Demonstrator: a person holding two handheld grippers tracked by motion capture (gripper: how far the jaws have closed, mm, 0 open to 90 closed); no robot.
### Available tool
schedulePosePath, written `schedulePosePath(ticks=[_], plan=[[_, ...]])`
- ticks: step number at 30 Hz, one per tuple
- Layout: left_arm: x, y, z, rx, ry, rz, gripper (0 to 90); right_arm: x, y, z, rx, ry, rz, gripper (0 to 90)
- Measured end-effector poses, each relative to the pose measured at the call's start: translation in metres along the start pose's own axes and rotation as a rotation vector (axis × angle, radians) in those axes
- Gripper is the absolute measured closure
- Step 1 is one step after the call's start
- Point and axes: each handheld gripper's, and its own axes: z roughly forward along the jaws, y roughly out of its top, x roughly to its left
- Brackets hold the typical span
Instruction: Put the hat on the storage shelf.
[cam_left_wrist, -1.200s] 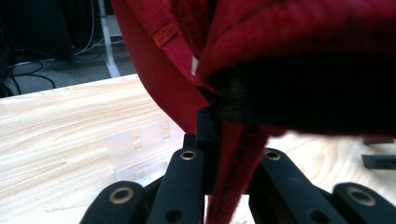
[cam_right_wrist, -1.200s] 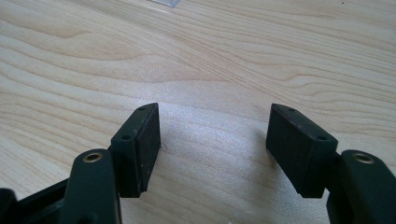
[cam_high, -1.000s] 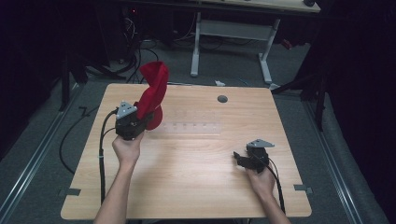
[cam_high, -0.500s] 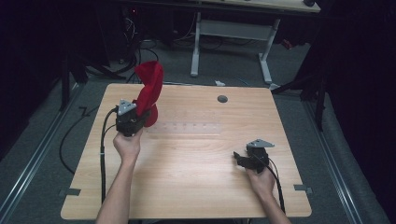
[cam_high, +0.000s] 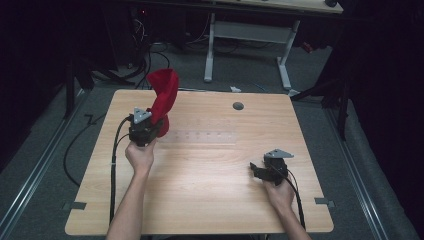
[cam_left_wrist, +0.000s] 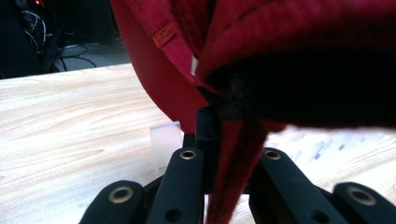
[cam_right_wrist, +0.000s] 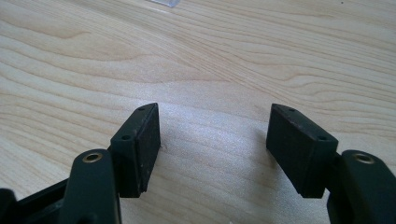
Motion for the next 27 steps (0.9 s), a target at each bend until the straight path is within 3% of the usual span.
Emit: schedulePosePath(ticks=[4, 9, 14, 24, 27], plan=[[0.001, -0.003, 0.000, 0.001, 0.001, 0.002, 85.4, 0.000, 0.000, 0.000, 0.000, -0.001, 0.000, 35.3], [0.008, -0.009, 0.004, 0.034, 0.009, -0.023, 85.2, 0.000, 0.000, 0.000, 0.000, 0.000, 0.000, 35.3], [0.009, -0.012, 0.001, 0.033, -0.003, -0.049, 84.5, 0.000, 0.000, 0.000, -0.001, 0.001, -0.001, 35.3], [0.008, -0.021, -0.005, 0.072, -0.009, -0.035, 80.0, 0.000, 0.000, 0.000, -0.001, 0.001, -0.001, 35.2], [0.006, -0.024, -0.007, 0.079, -0.001, -0.017, 72.4, 0.000, 0.000, 0.000, 0.000, 0.001, -0.001, 35.2]])
